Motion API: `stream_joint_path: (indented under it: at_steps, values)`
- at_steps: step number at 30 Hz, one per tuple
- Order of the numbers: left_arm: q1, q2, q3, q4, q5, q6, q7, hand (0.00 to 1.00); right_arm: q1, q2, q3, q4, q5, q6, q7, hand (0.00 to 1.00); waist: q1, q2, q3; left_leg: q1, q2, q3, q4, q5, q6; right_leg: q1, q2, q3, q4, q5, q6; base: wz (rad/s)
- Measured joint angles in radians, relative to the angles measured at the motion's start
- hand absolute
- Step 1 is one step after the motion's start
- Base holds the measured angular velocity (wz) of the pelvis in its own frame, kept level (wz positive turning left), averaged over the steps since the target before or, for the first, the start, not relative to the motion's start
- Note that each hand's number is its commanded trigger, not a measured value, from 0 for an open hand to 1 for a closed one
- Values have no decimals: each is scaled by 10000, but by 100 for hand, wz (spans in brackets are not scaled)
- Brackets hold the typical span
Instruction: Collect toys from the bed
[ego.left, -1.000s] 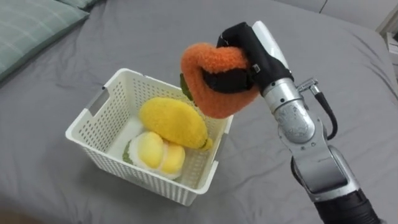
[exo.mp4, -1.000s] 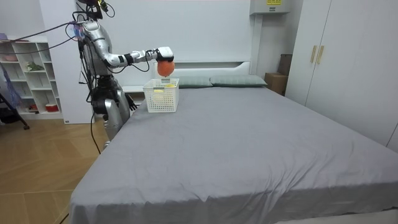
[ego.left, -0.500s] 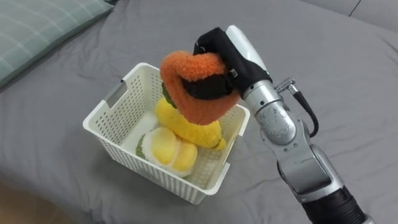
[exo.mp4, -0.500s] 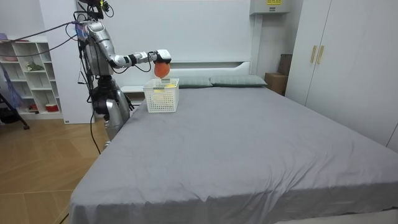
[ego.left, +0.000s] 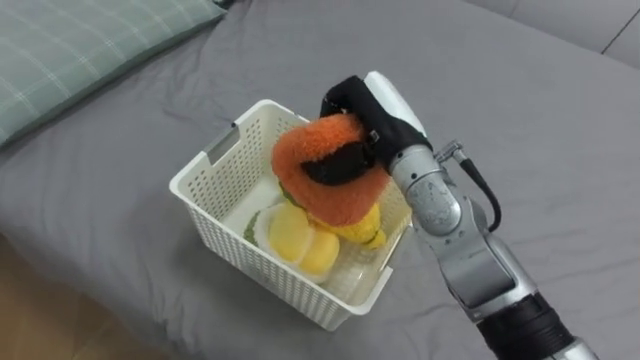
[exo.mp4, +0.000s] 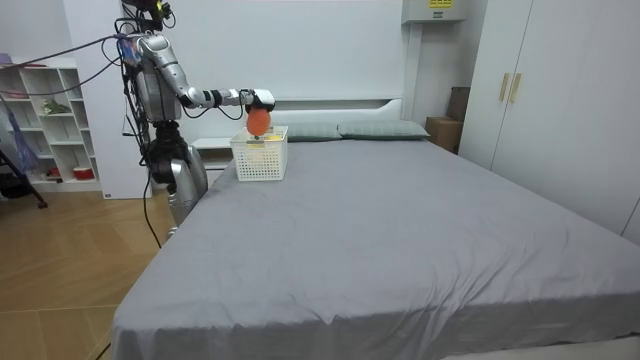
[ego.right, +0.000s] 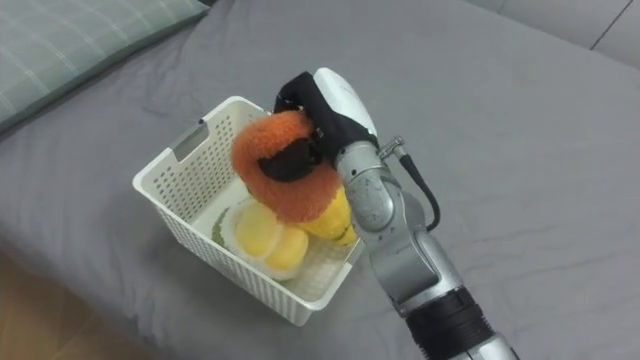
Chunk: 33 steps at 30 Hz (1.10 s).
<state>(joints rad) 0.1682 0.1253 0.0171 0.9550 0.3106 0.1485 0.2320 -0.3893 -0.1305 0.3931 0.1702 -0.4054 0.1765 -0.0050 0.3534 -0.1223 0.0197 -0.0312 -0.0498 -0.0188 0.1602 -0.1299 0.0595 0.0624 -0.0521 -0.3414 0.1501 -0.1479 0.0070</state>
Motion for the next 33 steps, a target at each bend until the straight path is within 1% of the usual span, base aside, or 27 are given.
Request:
stream_joint_path:
  at_steps: [2,4,6,9,12,17,22,26,28,33]
  values:
    - [1,3,-5,-125,96,-3,12,0,1,-9,69,160,-6,-2,-170,0,1,-39,-4,-106,-22,-117,80,-7,4,17,-19,-151,0,0,1,15]
    - [-17,3,-13,-150,103,-31,13,0,0,-6,97,176,-6,-16,-297,0,5,-75,4,-117,-31,-141,81,-8,4,20,-24,-167,0,-1,1,7]
    - [-15,4,-13,-149,104,-29,13,0,0,-6,157,320,-6,-48,-421,0,10,-115,-14,-107,-35,-148,94,-8,4,46,-25,-175,0,0,1,0]
    - [-12,4,-15,-149,104,-28,2,0,1,-6,186,606,-5,-38,-473,0,28,-172,4,-116,-42,-148,124,-7,6,54,-21,-176,4,0,0,0]
    - [-12,16,-7,-148,170,-24,-16,0,2,-9,184,650,-6,-38,-482,0,-17,-182,14,-133,-44,-150,155,-12,10,53,-37,-174,6,0,1,0]
    - [-5,67,-3,-101,502,-5,-206,0,1,-8,181,522,-9,-41,-485,0,-146,-223,-8,-166,-44,-153,160,-12,9,21,-37,-172,3,-2,3,0]
    - [-9,80,-1,-41,552,0,-305,0,2,-9,178,498,-9,-58,-485,0,-216,-271,-42,-150,-43,-148,158,-9,9,24,-29,-169,3,-2,3,0]
    - [-12,96,47,-9,602,0,-502,0,2,-9,174,490,-314,-86,-483,0,-221,-279,-48,-142,-42,-144,169,-9,9,37,-29,-168,5,-1,2,0]
    - [-13,91,130,13,770,0,-529,0,2,-9,170,484,-382,-110,-483,0,-222,-281,-49,-150,-42,-144,183,-10,9,39,-29,-168,6,-1,2,0]
    - [-16,103,203,86,773,6,-687,0,2,-15,160,483,-387,-125,-474,0,-239,-271,-43,-147,-45,-147,218,-11,9,63,-32,-166,9,-1,2,0]
